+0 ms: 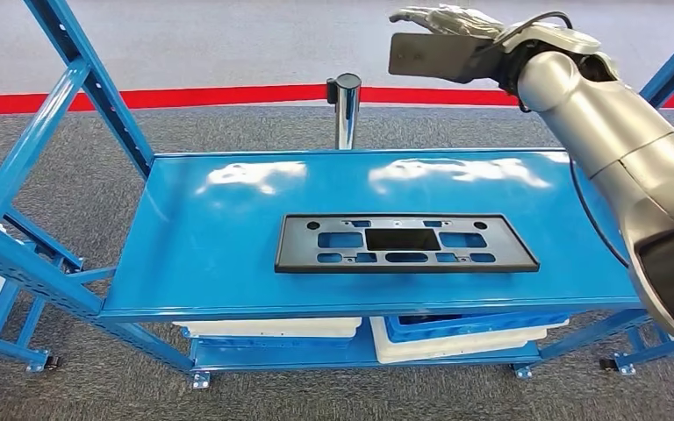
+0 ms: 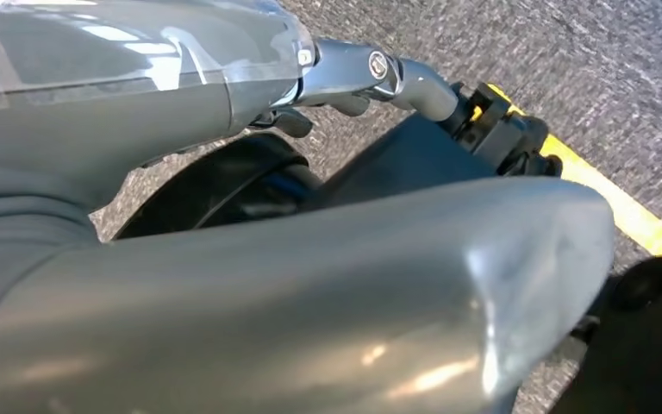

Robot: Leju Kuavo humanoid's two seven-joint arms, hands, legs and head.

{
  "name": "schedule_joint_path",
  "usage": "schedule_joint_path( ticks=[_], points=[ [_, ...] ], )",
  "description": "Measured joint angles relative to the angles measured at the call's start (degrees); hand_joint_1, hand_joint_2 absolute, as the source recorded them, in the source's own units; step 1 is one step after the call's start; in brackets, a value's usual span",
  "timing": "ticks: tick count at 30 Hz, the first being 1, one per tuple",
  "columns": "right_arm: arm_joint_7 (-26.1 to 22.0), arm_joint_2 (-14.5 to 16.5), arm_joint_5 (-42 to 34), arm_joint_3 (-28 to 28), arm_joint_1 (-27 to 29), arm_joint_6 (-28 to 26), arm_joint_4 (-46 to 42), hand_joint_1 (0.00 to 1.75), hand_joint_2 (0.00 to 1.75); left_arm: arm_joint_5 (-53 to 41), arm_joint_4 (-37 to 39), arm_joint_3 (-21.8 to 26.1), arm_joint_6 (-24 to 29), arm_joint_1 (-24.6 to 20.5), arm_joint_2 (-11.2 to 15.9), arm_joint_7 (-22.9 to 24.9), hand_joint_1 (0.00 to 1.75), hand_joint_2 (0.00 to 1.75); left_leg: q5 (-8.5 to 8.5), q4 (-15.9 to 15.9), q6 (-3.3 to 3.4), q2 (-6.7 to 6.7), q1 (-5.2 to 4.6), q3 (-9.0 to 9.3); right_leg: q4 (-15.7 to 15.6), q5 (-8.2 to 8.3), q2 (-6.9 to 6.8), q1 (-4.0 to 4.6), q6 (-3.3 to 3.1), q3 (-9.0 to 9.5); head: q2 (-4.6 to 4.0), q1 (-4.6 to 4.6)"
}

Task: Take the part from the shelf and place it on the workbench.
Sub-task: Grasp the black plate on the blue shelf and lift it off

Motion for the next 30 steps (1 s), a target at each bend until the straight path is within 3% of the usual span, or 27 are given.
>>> schedule_joint_path(
  ticks=[2, 3, 9, 13, 17, 22, 30],
  points=[
    [-0.46, -2.6, 0.62, 0.83, 0.17, 0.15, -2.54, 0.0, 0.0, 0.31, 0.01, 0.01, 0.07, 0.01, 0.01, -0.11, 0.0, 0.0, -0.59, 0.22, -0.51, -0.25, -0.02, 0.57, -7.37, 4.43, -0.22, -0.04, 0.14, 2.38, 0.0, 0.46],
    [-0.68, -4.11, 0.53, 1.16, 0.38, 0.14, -4.14, 0.0, 0.0, 0.49, 0.02, 0.02, 0.12, 0.01, 0.02, -0.19, 0.0, 0.0, -0.78, 0.28, -0.75, -0.37, -0.08, 0.74, -9.7, 5.44, -0.29, 0.01, 0.12, 3.23, 0.0, 0.51],
    [-2.93, -15.65, -0.62, 1.87, 5.56, -2.18, -16.6, 0.0, 0.0, 1.38, 0.02, 0.03, 0.63, 0.72, 0.03, -0.32, 0.0, 0.0, -1.31, -0.13, -0.07, -0.39, -0.46, 1.83, -11.06, 5.31, 0.09, -0.01, -0.29, 4.52, 0.0, -0.78],
    [-4.55, -23.22, 2.25, -0.01, 14.68, -5.89, -26.14, 0.0, 0.0, 1.82, 0.02, 0.1, 1.03, 0.98, 0.03, -0.33, 0.0, 0.0, -1.67, -0.4, -0.53, -0.35, -0.42, 2.52, -11.06, 4.81, 0.11, 0.09, -0.67, 5.12, 0.0, -1.28],
    [-7.19, -27.39, 11.18, -3.86, 27.25, -9.59, -34.0, 0.0, 0.0, 2.02, 0.02, 0.38, 1.54, 1.09, 0.03, -0.31, 0.0, 0.0, -2.04, -0.46, -1.19, -0.35, -0.3, 2.8, -11.06, 4.43, 0.09, 0.22, -0.82, 5.45, 0.0, -1.5],
    [-9.06, -26.83, 21.22, -5.63, 41.17, -13.23, -40.61, 0.0, 0.0, 1.62, 0.02, 0.73, 1.87, 1.07, 0.03, 0.01, 0.0, 0.0, -2.23, -0.47, -1.45, -0.38, -0.34, 2.76, -11.07, 4.22, 0.07, 0.21, -0.75, 5.51, 0.0, -1.47],
    [-8.19, -17.8, 27.04, -3.95, 48.57, -15.45, -43.41, 0.0, 0.0, 0.84, 0.02, 0.83, 1.95, 0.61, 0.0, 0.43, 0.0, 0.0, -2.26, -0.46, -1.45, -0.35, -0.47, 2.67, -11.16, 4.18, 0.06, 0.13, -0.71, 5.54, 0.0, -1.47]
  ],
)
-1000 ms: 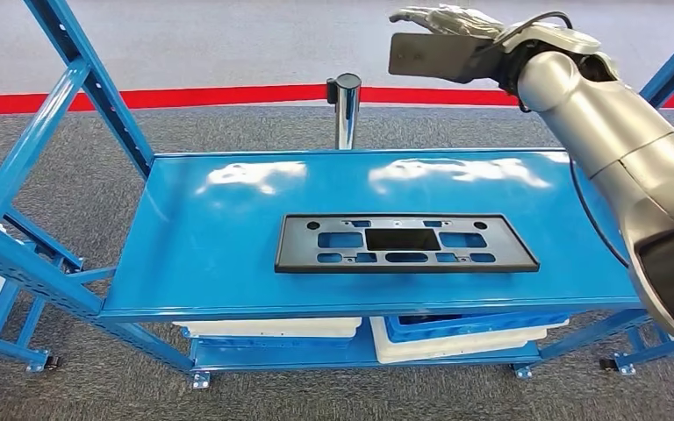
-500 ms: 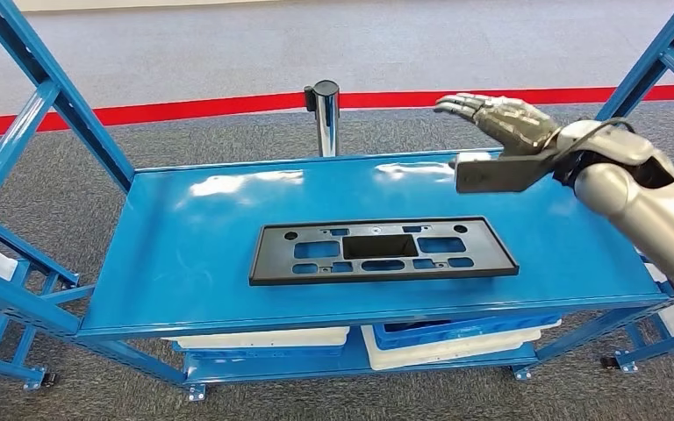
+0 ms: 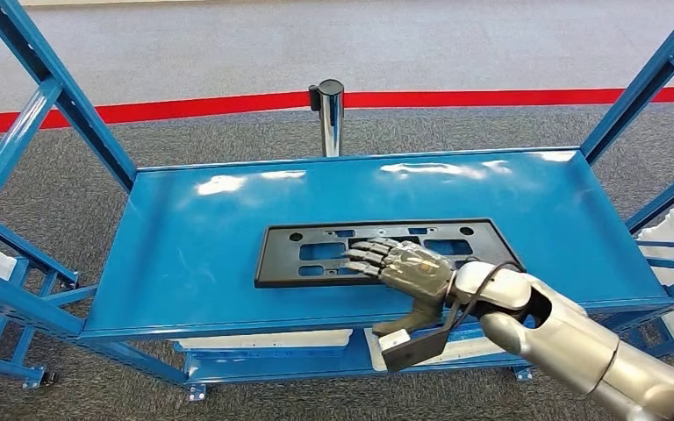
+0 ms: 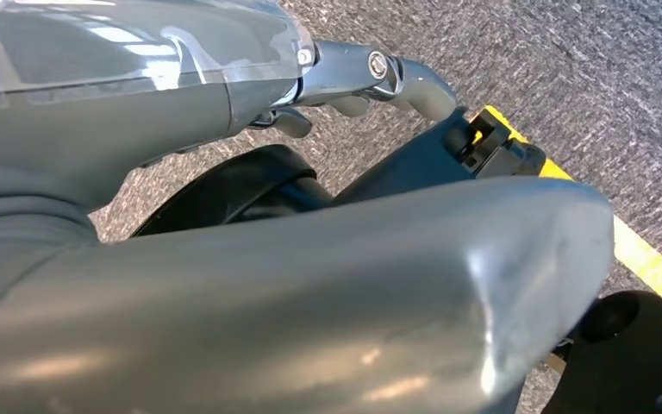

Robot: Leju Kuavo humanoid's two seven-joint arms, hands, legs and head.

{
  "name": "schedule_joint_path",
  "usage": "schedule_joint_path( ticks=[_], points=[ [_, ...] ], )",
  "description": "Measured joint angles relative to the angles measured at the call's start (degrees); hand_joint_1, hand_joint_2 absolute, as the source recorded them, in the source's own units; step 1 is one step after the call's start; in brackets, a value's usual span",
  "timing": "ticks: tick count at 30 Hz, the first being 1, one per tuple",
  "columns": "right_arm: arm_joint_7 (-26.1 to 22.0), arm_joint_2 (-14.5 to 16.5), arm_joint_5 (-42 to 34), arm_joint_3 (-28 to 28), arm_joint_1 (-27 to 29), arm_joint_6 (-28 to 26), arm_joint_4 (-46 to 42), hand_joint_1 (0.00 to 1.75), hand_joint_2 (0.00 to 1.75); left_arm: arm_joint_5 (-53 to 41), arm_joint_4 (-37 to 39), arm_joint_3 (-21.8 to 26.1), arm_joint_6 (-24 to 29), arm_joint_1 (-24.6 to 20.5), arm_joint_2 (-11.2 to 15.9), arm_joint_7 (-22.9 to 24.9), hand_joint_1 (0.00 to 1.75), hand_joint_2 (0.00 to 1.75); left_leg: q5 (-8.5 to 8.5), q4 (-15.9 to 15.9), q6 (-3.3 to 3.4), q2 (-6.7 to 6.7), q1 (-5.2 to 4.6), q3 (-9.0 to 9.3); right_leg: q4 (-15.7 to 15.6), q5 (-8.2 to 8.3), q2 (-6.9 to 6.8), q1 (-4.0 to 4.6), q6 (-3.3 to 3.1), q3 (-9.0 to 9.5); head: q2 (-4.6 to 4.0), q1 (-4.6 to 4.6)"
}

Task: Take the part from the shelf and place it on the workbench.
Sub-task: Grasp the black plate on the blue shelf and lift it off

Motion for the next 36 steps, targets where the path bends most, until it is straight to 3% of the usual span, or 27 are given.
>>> schedule_joint_path(
  ticks=[12, 16, 26, 36],
  points=[
    [1.96, 12.49, 1.0, 1.8, 0.56, -1.2, 4.28, 0.0, 0.0, -0.98, 0.0, 0.0, -0.26, -0.24, -0.6, 0.98, 0.0, 0.0, 0.0, 0.01, 0.01, 0.06, -0.09, -0.01, -0.04, 0.0, 0.02, -0.08, 0.0, 0.02, 0.0, 0.0],
    [2.96, 15.96, 1.41, 2.03, 0.52, -2.56, 9.21, 0.0, 1.75, -1.31, 0.0, 0.0, -0.62, -0.31, -0.61, 1.34, 0.0, 0.0, -0.01, 0.01, 0.01, 0.06, -0.09, -0.01, -0.05, 0.0, 0.02, -0.08, 0.0, 0.02, 0.0, 0.0],
    [1.94, 20.63, 4.43, 0.19, 2.52, -9.71, 27.24, 0.0, 1.75, -2.0, 0.0, -0.18, -0.92, -0.42, -0.69, 1.67, 0.0, 0.0, -0.01, 0.02, 0.01, 0.06, -0.11, 0.01, -0.12, 0.01, 0.02, -0.1, 0.0, 0.07, 0.0, 0.01],
    [0.83, 22.49, 5.62, -7.16, 5.0, -14.7, 34.62, 0.0, 1.75, -2.19, 0.0, -0.73, -0.82, -0.43, -0.69, 1.71, 0.0, 0.0, -0.08, 0.0, 0.1, 0.0, -0.11, 0.4, -0.28, -0.05, -0.02, -0.1, 0.07, 0.46, 0.0, -0.1]
  ],
)
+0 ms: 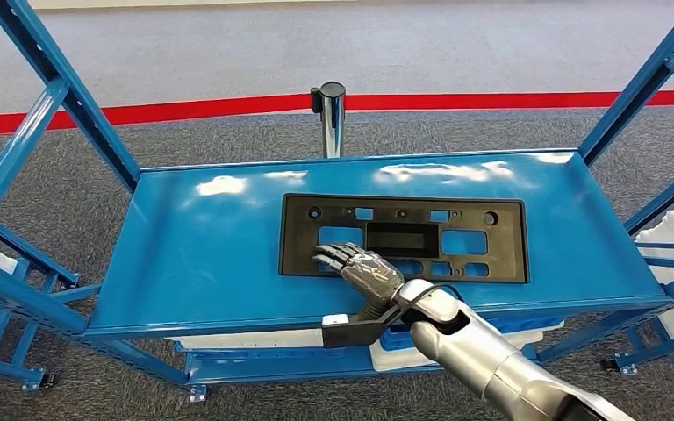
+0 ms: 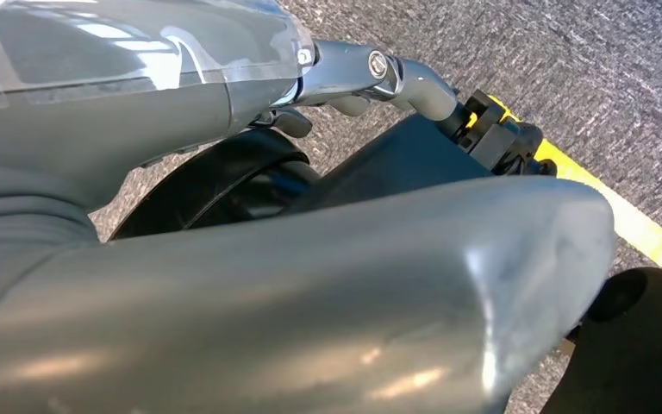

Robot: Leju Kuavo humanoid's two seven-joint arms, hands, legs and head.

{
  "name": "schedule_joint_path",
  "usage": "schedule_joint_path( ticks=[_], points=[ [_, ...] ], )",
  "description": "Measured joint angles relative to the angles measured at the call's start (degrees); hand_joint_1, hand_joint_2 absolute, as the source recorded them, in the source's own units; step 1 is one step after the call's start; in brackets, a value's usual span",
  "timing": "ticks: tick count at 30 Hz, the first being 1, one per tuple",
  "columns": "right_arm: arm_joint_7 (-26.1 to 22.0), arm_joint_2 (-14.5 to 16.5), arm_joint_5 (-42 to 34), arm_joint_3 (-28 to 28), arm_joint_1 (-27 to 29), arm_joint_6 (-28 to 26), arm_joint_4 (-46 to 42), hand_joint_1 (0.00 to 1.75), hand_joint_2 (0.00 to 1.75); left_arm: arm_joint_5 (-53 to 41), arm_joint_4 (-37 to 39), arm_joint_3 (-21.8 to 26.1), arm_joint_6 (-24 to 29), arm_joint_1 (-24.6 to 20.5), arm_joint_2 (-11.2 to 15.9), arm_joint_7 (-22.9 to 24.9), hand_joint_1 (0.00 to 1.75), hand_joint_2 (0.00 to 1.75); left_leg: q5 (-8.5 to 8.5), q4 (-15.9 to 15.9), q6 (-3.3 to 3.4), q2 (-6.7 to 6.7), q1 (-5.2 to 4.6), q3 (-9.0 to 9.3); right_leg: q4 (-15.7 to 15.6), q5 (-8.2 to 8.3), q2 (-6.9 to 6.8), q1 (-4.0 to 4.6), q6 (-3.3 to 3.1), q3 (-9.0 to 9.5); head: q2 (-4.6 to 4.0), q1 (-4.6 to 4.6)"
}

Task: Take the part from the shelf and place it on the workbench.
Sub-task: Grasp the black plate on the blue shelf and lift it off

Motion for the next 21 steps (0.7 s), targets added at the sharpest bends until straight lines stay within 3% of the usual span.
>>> schedule_joint_path(
  ticks=[13, 21],
  points=[
    [0.17, -2.09, -0.38, -10.41, 2.36, 0.34, -0.19, 0.0, 1.75, 0.43, 0.0, -0.1, 0.42, 0.12, 0.0, -0.13, 0.0, 0.0, 0.66, 0.04, 0.35, 0.02, -0.05, -0.14, -0.43, 0.82, 0.02, -0.05, 0.36, 0.17, 0.0, 0.37],
    [-0.26, -5.07, -2.83, -12.48, 3.29, 3.45, -10.27, 0.0, 1.75, 0.92, 0.0, -0.08, 0.77, 0.16, 0.02, -0.24, 0.0, 0.0, 0.52, 0.1, 0.46, 0.13, -0.05, -0.41, -0.45, 0.78, 0.11, -0.05, 0.53, -0.03, 0.0, 0.52]
  ],
)
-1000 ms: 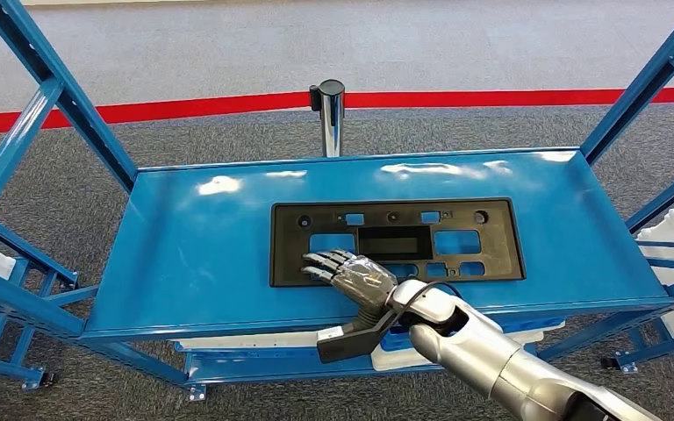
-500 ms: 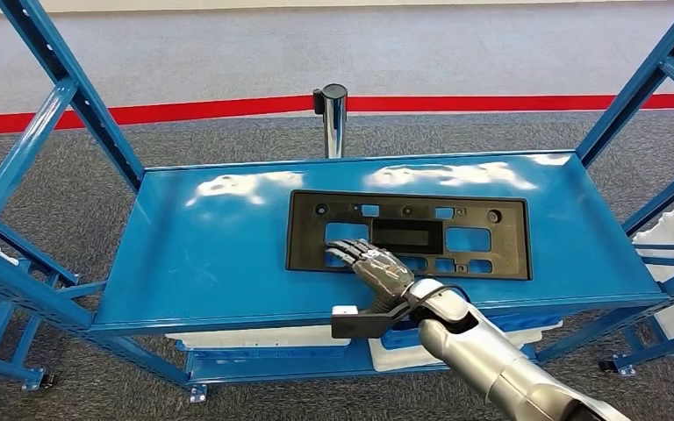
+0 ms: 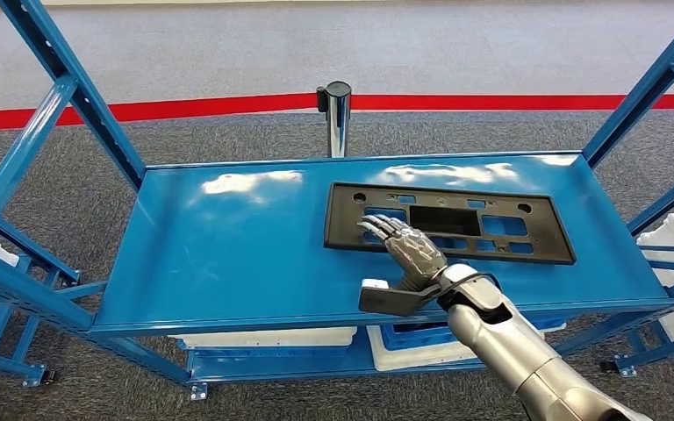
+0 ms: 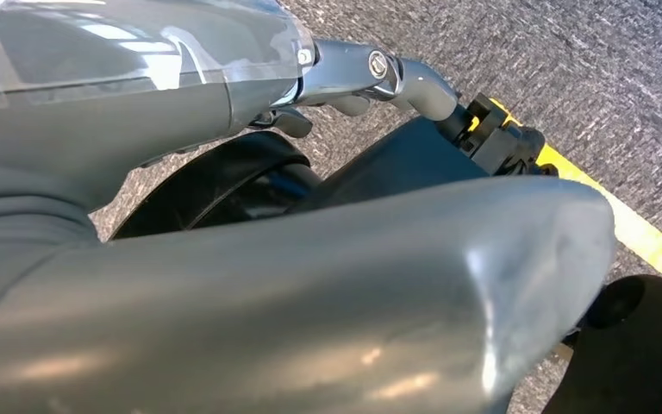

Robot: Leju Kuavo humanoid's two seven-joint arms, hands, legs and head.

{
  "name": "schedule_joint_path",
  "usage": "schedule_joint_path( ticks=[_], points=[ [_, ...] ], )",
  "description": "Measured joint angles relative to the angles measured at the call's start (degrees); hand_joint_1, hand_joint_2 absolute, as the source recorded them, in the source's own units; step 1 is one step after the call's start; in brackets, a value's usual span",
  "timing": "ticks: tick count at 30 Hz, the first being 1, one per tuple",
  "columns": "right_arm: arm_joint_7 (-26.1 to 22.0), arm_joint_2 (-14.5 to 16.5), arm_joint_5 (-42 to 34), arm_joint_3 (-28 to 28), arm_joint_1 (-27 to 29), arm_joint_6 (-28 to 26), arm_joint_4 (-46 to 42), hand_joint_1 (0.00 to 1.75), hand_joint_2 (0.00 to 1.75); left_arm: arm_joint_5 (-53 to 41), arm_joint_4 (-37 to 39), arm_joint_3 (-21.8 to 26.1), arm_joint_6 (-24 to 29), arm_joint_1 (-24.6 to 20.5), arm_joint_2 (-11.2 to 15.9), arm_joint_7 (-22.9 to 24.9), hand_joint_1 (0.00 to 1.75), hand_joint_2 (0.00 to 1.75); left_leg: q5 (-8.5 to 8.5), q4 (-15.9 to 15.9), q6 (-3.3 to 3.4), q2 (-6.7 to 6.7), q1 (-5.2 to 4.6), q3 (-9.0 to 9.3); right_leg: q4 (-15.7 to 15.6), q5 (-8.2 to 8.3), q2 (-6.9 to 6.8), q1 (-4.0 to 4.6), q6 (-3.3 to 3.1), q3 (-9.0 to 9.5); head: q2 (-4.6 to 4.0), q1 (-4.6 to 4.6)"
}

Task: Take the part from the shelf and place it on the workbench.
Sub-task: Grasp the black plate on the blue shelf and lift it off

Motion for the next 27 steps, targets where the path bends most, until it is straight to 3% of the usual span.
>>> schedule_joint_path(
  ticks=[11, 27],
  points=[
    [-0.1, -3.62, 0.1, 0.34, 0.38, 0.92, -14.03, 0.0, 1.75, 0.24, 0.0, 0.0, 0.11, 0.0, 0.0, -0.05, 0.0, 0.0, -0.32, -0.01, -0.04, 0.01, 0.01, -0.02, 0.0, -0.34, 0.0, 0.01, -0.06, -0.01, 0.0, 0.0],
    [1.33, -6.79, 1.85, 1.46, 1.79, 0.88, -16.95, 0.0, 1.75, 0.18, 0.0, 0.0, 0.09, 0.0, 0.0, -0.2, 0.0, 0.0, -0.37, -0.01, -0.06, 0.0, 0.01, -0.02, 0.0, -0.39, 0.0, 0.01, -0.07, -0.01, 0.0, 0.03]
  ],
)
